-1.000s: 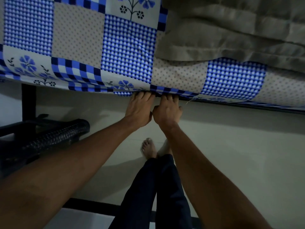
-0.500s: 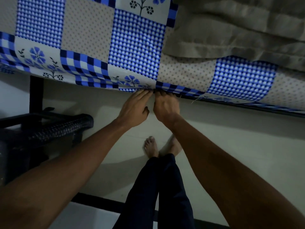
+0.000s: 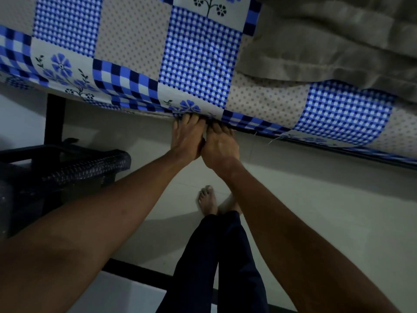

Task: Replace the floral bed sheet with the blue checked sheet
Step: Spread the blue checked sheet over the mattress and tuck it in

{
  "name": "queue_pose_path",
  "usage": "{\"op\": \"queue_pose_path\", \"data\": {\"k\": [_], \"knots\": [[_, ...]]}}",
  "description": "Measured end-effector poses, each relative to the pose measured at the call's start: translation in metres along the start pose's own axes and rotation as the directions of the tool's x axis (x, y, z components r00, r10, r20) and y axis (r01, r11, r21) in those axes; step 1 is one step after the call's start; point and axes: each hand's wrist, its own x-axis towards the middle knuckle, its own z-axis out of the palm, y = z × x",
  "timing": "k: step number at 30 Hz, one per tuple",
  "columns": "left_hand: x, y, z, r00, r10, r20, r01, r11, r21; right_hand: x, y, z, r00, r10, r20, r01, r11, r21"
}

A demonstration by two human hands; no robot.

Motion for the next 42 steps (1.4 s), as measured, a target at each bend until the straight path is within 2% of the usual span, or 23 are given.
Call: {"op": "queue_pose_path", "data": {"k": [5, 8, 12, 16, 18, 22, 24, 28, 31, 36, 39, 42], "knots": [[-0.017, -0.019, 0.009, 0.969, 0.142, -0.2, -0.168, 0.979, -0.119, 0.015, 0.001, 0.0, 0.999, 0.034, 0.022, -0.032, 0.997, -0.066], [-0.024, -0.027, 0.009, 0.97, 0.181, -0.163, -0.198, 0.976, -0.094, 0.022, -0.011, -0.012, 0.992, 0.084, 0.091, -0.069, 0.986, -0.151], [-0.004, -0.034, 0.007, 0.975, 0.212, -0.066, -0.214, 0.977, -0.012, 0.031, -0.017, -0.035, 0.977, 0.134, 0.165, -0.13, 0.991, -0.034], [0.0, -0.027, 0.002, 0.986, 0.166, -0.004, -0.166, 0.983, 0.074, 0.017, -0.015, -0.021, 0.993, 0.077, 0.086, -0.077, 0.997, 0.002], [-0.003, -0.024, 0.006, 0.993, 0.116, -0.026, -0.113, 0.991, 0.076, 0.009, -0.013, -0.006, 0.999, 0.02, 0.033, -0.021, 0.999, 0.026], [-0.013, -0.022, 0.017, 0.983, 0.049, -0.18, -0.064, 0.995, -0.074, 0.017, -0.011, 0.002, 0.997, -0.062, -0.036, 0.062, 0.998, 0.007], [-0.022, -0.026, 0.019, 0.979, 0.006, -0.205, -0.035, 0.99, -0.134, 0.024, -0.016, 0.002, 0.99, -0.138, -0.029, 0.138, 0.99, -0.007], [-0.029, -0.036, 0.009, 0.982, 0.048, -0.181, -0.071, 0.989, -0.126, 0.03, -0.02, 0.008, 0.991, -0.097, 0.089, 0.105, 0.99, -0.089], [-0.029, -0.043, 0.005, 0.99, 0.052, -0.134, -0.065, 0.993, -0.098, 0.031, -0.027, 0.007, 0.996, -0.038, 0.086, 0.053, 0.983, -0.175], [-0.015, -0.057, 0.004, 0.995, 0.048, -0.091, -0.057, 0.992, -0.11, 0.039, -0.043, -0.006, 0.99, 0.052, 0.13, -0.036, 0.992, -0.118], [-0.004, -0.064, 0.0, 0.991, 0.097, -0.087, -0.1, 0.995, -0.025, 0.038, -0.043, -0.007, 0.986, 0.094, 0.141, -0.103, 0.993, 0.056], [0.005, -0.079, 0.0, 0.988, 0.152, -0.031, -0.152, 0.988, -0.005, 0.027, -0.053, 0.006, 0.997, 0.065, -0.037, -0.061, 0.993, 0.099]]}}
